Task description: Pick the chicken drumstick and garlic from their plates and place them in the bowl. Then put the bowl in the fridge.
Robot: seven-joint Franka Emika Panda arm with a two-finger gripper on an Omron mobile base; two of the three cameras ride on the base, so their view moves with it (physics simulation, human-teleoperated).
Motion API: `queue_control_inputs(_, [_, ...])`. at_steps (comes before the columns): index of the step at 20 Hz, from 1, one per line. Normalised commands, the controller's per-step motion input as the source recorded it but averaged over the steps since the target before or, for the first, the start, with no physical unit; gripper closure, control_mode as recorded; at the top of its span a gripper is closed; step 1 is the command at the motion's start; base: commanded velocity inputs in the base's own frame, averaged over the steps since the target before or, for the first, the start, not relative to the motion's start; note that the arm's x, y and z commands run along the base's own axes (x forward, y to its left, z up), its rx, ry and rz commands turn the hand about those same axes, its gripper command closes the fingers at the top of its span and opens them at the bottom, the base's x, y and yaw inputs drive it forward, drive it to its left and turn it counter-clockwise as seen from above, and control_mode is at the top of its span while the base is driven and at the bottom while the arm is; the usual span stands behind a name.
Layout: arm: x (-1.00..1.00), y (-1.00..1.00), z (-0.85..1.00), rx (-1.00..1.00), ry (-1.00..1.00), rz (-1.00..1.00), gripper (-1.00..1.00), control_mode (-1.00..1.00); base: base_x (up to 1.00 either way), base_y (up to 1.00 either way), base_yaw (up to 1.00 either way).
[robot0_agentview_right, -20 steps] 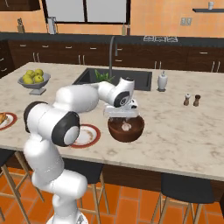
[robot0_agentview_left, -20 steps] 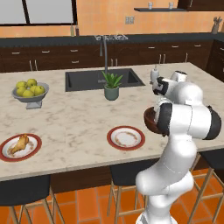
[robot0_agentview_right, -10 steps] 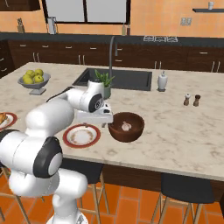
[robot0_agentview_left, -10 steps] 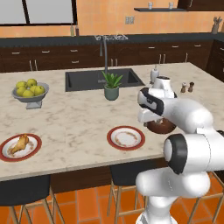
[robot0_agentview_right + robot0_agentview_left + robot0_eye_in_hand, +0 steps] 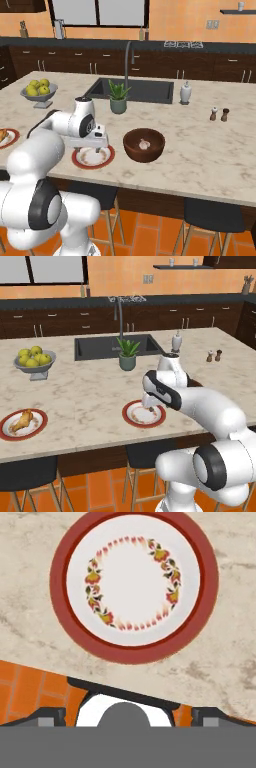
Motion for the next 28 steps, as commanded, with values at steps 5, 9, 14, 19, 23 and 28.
queue_control_inputs(5, [0.00,0.15,0.00,-0.01,0.00,0.00,-1.00,1.00,0.00,0.60,-0.01])
queue_control_inputs(9, [0.00,0.00,0.00,0.00,0.00,0.00,-1.00,1.00,0.00,0.99,-0.10])
queue_control_inputs(14, [0.00,0.00,0.00,0.00,0.00,0.00,-1.00,1.00,0.11,0.88,-0.09])
queue_control_inputs(19, [0.00,0.00,0.00,0.00,0.00,0.00,-1.00,1.00,0.22,0.20,-0.03])
queue_control_inputs(23, [0.00,0.00,0.00,0.00,0.00,0.00,-1.00,1.00,0.36,-0.05,0.00])
queue_control_inputs(28, [0.11,0.04,-0.03,0.00,0.00,0.00,-1.00,-1.00,0.13,0.00,0.00])
